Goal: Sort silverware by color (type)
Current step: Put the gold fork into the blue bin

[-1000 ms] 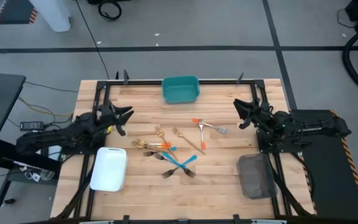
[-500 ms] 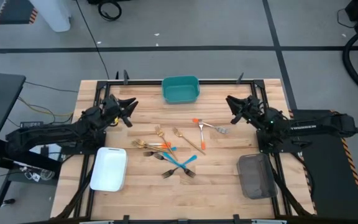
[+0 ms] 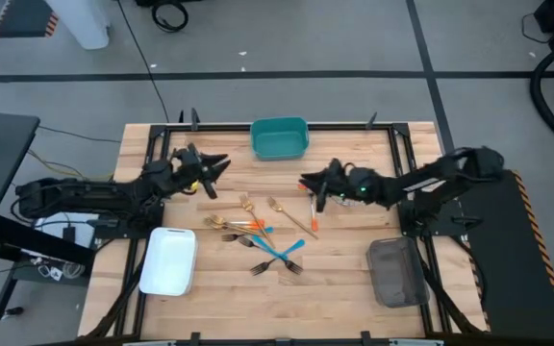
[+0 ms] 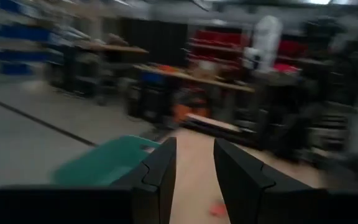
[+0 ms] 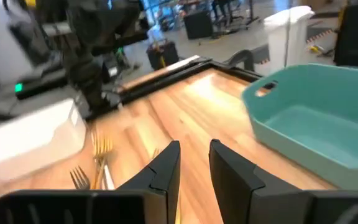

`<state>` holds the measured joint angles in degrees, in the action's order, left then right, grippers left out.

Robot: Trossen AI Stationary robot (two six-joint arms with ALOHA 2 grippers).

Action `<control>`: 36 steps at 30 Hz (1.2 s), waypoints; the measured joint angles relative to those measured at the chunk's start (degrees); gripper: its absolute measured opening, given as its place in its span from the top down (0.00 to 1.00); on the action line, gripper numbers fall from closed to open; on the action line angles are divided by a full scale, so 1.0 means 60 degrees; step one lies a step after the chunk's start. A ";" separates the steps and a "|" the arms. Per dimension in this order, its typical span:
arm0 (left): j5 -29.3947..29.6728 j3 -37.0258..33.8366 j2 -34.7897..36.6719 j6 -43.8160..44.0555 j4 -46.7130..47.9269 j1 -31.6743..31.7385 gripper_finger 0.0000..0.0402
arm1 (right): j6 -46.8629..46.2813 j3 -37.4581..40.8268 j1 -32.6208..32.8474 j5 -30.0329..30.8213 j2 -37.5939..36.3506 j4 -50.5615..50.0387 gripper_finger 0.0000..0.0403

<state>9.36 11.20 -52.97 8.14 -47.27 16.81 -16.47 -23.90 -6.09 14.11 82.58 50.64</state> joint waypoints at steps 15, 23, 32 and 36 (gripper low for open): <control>-0.0116 0.1083 0.0086 0.0520 0.2321 -0.1744 0.71 | 0.0714 -0.2901 0.0361 -0.0813 0.0351 -0.2525 0.77; -0.0116 0.1079 0.0087 0.0884 0.2398 -0.2418 0.71 | -0.0168 -0.2939 0.0675 -0.0816 0.0354 -0.2713 0.77; -0.0276 0.1079 0.0087 0.1165 0.2492 -0.2473 0.71 | -0.1364 -0.3339 0.1681 0.0349 0.1069 -0.4276 0.77; -0.0702 0.1075 0.0087 0.1318 0.2907 -0.2473 0.71 | -0.1489 -0.4282 0.2090 0.0769 0.1567 -0.6237 0.77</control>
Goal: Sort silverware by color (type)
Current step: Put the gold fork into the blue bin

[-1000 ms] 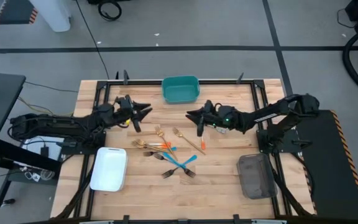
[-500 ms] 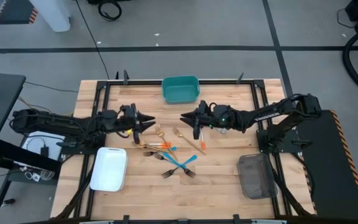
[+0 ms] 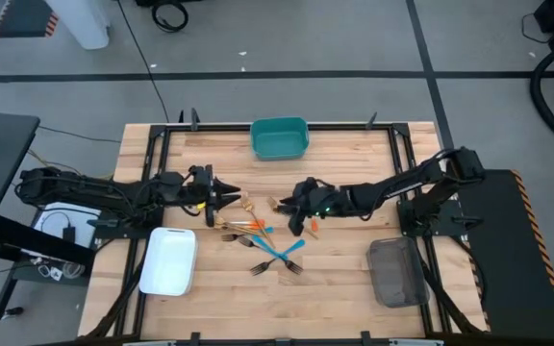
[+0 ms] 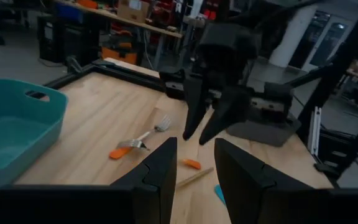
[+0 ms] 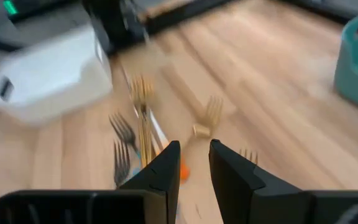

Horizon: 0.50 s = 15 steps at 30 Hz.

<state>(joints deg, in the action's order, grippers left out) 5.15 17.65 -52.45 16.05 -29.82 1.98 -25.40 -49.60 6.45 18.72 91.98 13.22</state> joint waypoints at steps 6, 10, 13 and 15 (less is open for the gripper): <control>-0.0540 -0.0001 0.0004 0.0234 0.0487 0.0004 0.71 | 0.0279 -0.0988 0.0162 0.0107 0.0689 -0.1352 0.77; -0.0675 -0.0004 0.0022 -0.0007 0.0936 0.0014 0.71 | 0.0569 -0.1236 0.0151 0.0023 0.0922 -0.1708 0.75; -0.0656 -0.0007 0.0022 -0.0324 0.1038 0.0018 0.71 | 0.0762 -0.1254 0.0155 0.0016 0.0908 -0.1805 0.72; -0.0658 0.0003 0.0022 -0.0467 0.1065 0.0023 0.71 | 0.0998 -0.1254 0.0155 0.0123 0.0904 -0.1973 0.69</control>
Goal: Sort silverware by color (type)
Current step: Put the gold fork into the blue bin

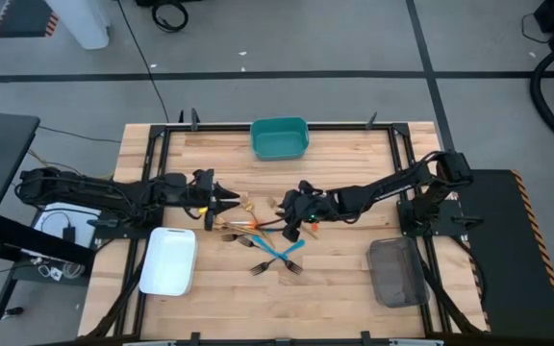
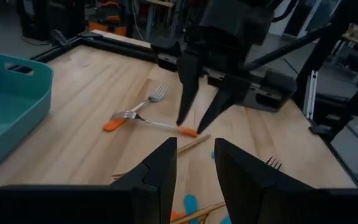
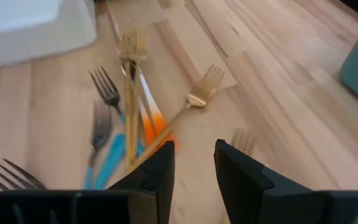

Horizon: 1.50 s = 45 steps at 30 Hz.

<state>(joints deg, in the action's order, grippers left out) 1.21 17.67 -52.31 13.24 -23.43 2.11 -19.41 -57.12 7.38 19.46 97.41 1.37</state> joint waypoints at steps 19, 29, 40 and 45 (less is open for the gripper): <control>0.1020 0.2245 0.0080 -0.1831 0.4343 -0.0027 0.71 | 0.0511 0.0024 -0.0377 0.0793 0.1677 0.0200 0.60; 0.1043 0.1058 0.0076 -0.2925 0.1741 -0.0016 0.71 | 0.0115 0.1178 -0.0295 0.1067 0.1745 0.2441 0.60; 0.0572 0.0279 0.0098 -0.3790 -0.0184 -0.0067 0.71 | 0.0213 0.1520 -0.0105 0.1607 0.2001 0.2882 0.60; 0.0578 -0.0124 0.0098 -0.3832 -0.1005 0.0083 0.71 | 0.0013 0.1689 -0.0040 0.1582 0.2047 0.2890 0.60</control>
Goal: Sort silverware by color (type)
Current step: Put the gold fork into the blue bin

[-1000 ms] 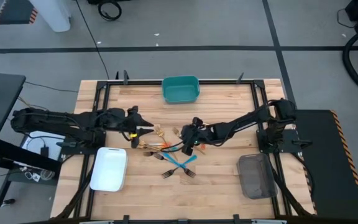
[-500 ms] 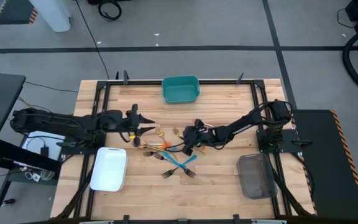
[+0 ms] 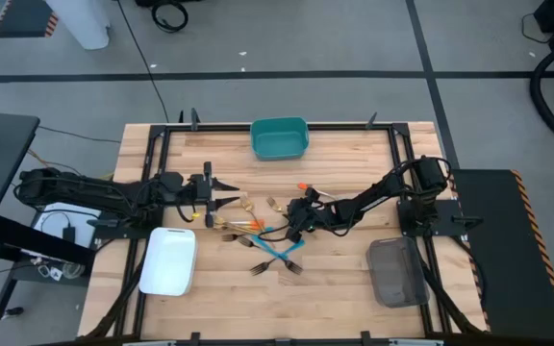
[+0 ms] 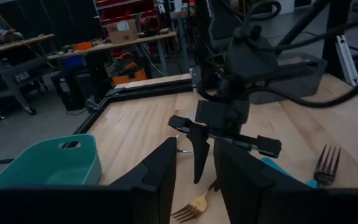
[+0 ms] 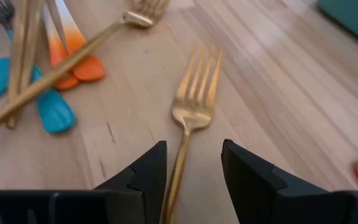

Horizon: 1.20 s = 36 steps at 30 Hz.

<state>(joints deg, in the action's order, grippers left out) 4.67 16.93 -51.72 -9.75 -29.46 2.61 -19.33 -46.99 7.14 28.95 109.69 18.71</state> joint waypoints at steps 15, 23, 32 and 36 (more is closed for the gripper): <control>0.0029 -0.0007 0.0000 0.1082 0.0125 0.0484 0.71 | -0.0359 0.0006 -0.0124 -0.0939 -0.0032 -0.0480 0.69; 0.0036 -0.0007 0.0000 0.1196 0.0107 0.0484 0.71 | -0.0336 -0.1087 -0.0378 -0.1916 -0.0051 -0.2955 0.81; 0.0036 -0.0007 0.0000 0.1189 0.0223 0.0484 0.71 | 0.0395 -0.1562 -0.0466 -0.2443 -0.0067 -0.3931 0.96; 0.0036 -0.0007 0.0000 0.1313 0.0528 0.0484 0.71 | 0.0506 -0.1543 -0.0463 -0.2552 -0.0238 -0.4033 0.95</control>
<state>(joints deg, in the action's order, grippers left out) 4.88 16.88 -51.72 -1.87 -26.29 5.52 -16.30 -56.25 4.36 13.64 108.26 -5.48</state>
